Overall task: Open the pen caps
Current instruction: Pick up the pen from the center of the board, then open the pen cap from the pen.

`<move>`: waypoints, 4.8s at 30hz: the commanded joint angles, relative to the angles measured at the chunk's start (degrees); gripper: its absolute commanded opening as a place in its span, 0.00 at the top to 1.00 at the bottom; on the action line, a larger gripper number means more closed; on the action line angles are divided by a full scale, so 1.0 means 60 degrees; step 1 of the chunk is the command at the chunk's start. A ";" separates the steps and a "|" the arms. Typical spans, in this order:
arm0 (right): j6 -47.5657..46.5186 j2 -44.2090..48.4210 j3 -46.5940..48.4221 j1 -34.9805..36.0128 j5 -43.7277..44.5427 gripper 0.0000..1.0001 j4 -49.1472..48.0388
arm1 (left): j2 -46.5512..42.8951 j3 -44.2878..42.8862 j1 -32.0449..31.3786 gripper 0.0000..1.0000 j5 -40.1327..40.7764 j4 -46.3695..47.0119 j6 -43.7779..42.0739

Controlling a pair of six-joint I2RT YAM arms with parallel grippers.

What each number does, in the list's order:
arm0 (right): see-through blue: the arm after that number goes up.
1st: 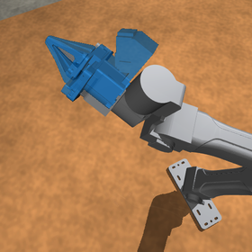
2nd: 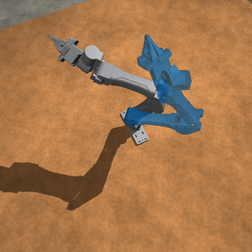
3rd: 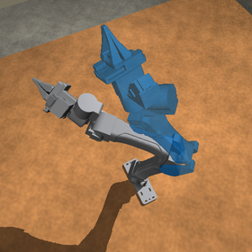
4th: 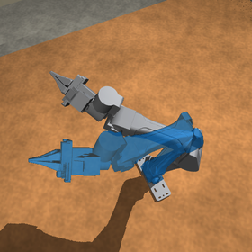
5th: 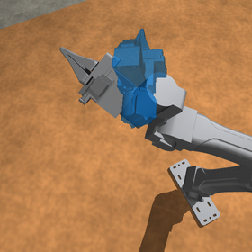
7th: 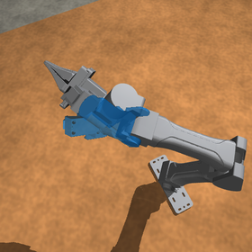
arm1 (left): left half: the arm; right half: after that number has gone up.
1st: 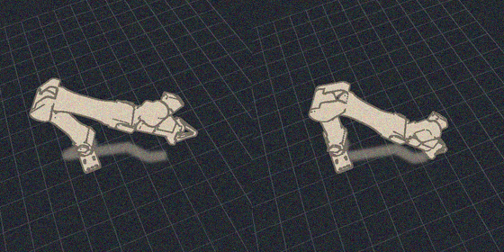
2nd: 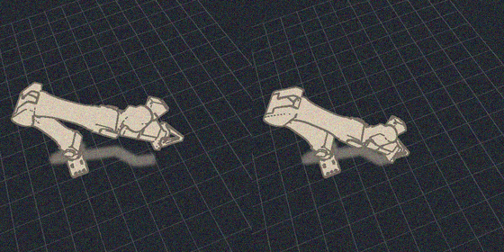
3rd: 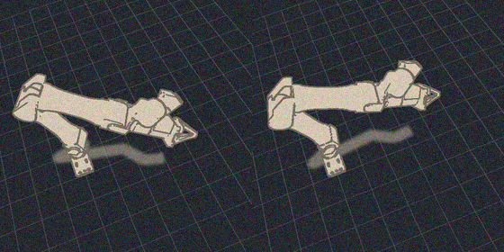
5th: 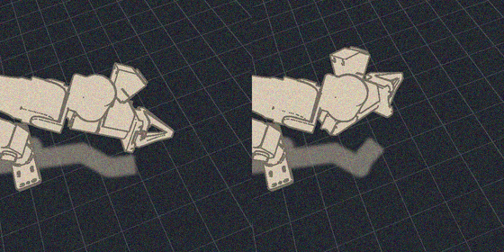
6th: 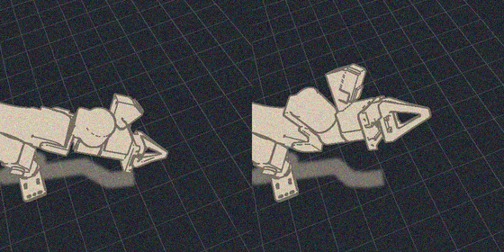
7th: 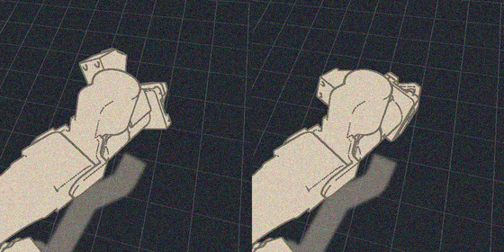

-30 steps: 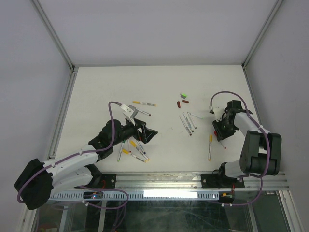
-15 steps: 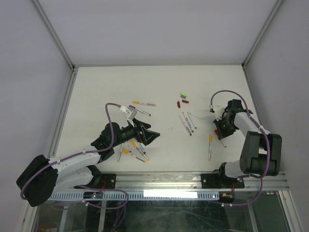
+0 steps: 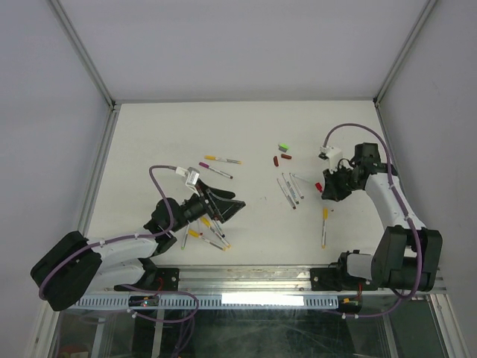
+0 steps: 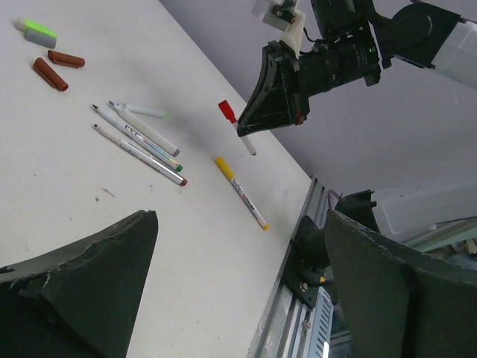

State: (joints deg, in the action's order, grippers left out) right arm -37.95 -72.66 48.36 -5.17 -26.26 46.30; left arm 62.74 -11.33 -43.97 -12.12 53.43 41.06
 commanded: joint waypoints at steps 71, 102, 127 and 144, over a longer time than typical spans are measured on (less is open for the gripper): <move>-0.0233 -0.1790 0.1552 0.3496 -0.5329 1.00 -0.0172 | 0.6646 -0.3879 -0.2322 0.60 0.3837 0.2846 0.2396; -0.0270 -0.1792 0.1366 0.4062 -0.5613 0.55 -0.0100 | 0.6278 -0.2953 -0.2209 1.00 0.3622 0.5933 0.1575; 0.1067 -0.1160 0.1057 0.4125 -0.4370 1.00 -0.1437 | 0.6490 -0.2975 -0.2238 0.66 0.3932 0.4897 0.2615; 0.1171 -0.0682 0.0733 0.4836 -0.3113 1.00 -0.1980 | 0.6459 -0.3184 -0.2224 0.75 0.4126 0.4362 0.2549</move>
State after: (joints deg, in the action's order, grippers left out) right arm -31.11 -79.07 53.23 22.57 -47.07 37.17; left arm 102.26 -28.67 -57.28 12.08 77.12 56.12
